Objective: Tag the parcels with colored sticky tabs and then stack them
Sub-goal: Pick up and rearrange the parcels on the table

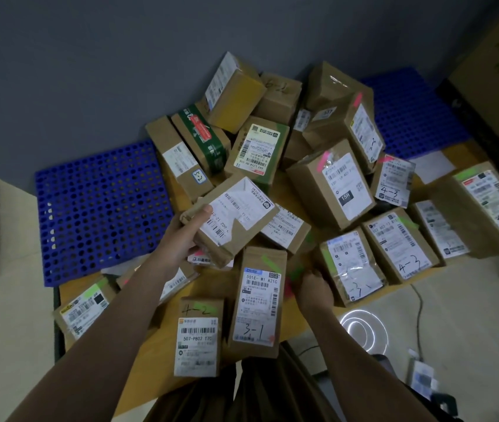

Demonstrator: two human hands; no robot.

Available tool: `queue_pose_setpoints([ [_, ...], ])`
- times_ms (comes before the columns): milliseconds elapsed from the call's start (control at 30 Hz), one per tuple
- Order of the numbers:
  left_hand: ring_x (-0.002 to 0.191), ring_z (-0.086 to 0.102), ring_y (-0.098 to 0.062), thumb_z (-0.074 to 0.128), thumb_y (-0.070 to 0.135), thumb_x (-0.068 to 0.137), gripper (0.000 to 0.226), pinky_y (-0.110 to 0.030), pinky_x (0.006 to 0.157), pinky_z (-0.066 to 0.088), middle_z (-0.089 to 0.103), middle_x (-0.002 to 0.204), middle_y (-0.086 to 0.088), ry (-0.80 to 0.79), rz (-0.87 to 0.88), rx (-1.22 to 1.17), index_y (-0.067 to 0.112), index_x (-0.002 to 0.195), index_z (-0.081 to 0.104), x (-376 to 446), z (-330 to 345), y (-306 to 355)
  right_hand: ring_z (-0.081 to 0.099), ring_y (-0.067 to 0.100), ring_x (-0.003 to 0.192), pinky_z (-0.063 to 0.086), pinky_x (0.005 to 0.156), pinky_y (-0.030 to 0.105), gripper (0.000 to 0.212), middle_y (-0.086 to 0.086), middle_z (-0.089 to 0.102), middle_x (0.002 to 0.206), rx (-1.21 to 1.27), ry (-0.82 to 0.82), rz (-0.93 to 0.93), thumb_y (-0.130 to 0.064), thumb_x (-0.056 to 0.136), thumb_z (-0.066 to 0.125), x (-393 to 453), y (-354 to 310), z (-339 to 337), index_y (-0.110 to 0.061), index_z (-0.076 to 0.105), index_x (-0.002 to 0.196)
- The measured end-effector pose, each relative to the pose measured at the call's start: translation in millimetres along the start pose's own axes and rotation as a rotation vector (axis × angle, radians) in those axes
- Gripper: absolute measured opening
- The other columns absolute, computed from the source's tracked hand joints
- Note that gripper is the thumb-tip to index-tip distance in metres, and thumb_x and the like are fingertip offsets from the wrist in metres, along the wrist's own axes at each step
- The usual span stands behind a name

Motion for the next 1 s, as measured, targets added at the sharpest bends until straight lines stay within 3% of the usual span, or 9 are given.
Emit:
queue_pose_setpoints([
  [133, 0.094, 0.064, -0.015, 0.064, 0.048, 0.084, 0.055, -0.041, 0.079, 0.056, 0.064, 0.113, -0.002, -0.022, -0.016, -0.002, 0.021, 0.129, 0.047, 0, 2, 1, 0.060, 0.024, 0.105, 0.051, 0.083, 0.031, 0.026, 0.010, 0.056, 0.121, -0.034, 0.014, -0.017, -0.001, 0.094, 0.047, 0, -6, 1, -0.008, 0.058, 0.117],
  [300, 0.098, 0.061, -0.019, 0.065, 0.047, 0.082, 0.063, -0.039, 0.073, 0.055, 0.056, 0.119, -0.004, 0.026, -0.019, -0.028, 0.019, 0.131, 0.038, 2, -11, 0, 0.061, 0.027, 0.102, 0.053, 0.081, 0.034, 0.024, 0.012, 0.055, 0.122, 0.122, 0.088, -0.011, -0.008, 0.095, 0.049, 0, -4, -5, -0.005, 0.053, 0.119],
  [400, 0.102, 0.061, -0.024, 0.065, 0.050, 0.081, 0.065, -0.044, 0.083, 0.054, 0.058, 0.123, -0.007, 0.047, -0.018, 0.006, 0.020, 0.133, 0.040, 5, -20, -3, 0.060, 0.028, 0.104, 0.052, 0.084, 0.039, 0.028, 0.013, 0.053, 0.126, 0.183, 0.108, -0.032, -0.020, 0.097, 0.050, 1, -5, -4, -0.006, 0.051, 0.122],
  [500, 0.105, 0.060, -0.024, 0.065, 0.052, 0.080, 0.065, -0.050, 0.095, 0.049, 0.059, 0.122, -0.005, 0.051, -0.011, 0.040, 0.021, 0.132, 0.041, 6, -23, -6, 0.060, 0.028, 0.105, 0.052, 0.084, 0.038, 0.027, 0.012, 0.053, 0.128, 0.141, 0.079, -0.042, -0.014, 0.096, 0.050, 4, -10, 0, -0.007, 0.052, 0.122],
  [667, 0.107, 0.060, -0.024, 0.067, 0.054, 0.075, 0.069, -0.049, 0.095, 0.049, 0.060, 0.121, -0.003, 0.042, -0.006, 0.040, 0.022, 0.130, 0.042, 4, -18, -9, 0.062, 0.027, 0.100, 0.052, 0.081, 0.035, 0.020, 0.012, 0.062, 0.114, 0.258, 0.114, 0.029, -0.010, 0.093, 0.056, 7, -6, -4, -0.007, 0.058, 0.112],
  [800, 0.107, 0.060, -0.024, 0.066, 0.053, 0.077, 0.069, -0.047, 0.092, 0.050, 0.060, 0.122, -0.003, 0.039, 0.004, 0.032, 0.021, 0.133, 0.041, 4, -16, -7, 0.061, 0.029, 0.104, 0.051, 0.084, 0.037, 0.030, 0.013, 0.061, 0.117, 0.363, 0.141, 0.056, -0.007, 0.091, 0.057, 9, -6, -7, -0.006, 0.052, 0.121],
  [1000, 0.108, 0.060, -0.025, 0.067, 0.061, 0.065, 0.082, -0.046, 0.093, 0.050, 0.060, 0.121, -0.002, 0.033, 0.011, 0.040, 0.023, 0.133, 0.041, 4, -16, -7, 0.062, 0.027, 0.104, 0.050, 0.077, 0.032, 0.033, 0.013, 0.054, 0.125, 0.134, 0.123, 0.023, -0.013, 0.097, 0.048, 8, -14, -12, -0.005, 0.042, 0.128],
])
Point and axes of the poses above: each hand's wrist, its own x-axis towards the middle knuckle, its own z-axis out of the palm, y = z × x, the point moved 9 cm from there along x, towards the middle knuckle
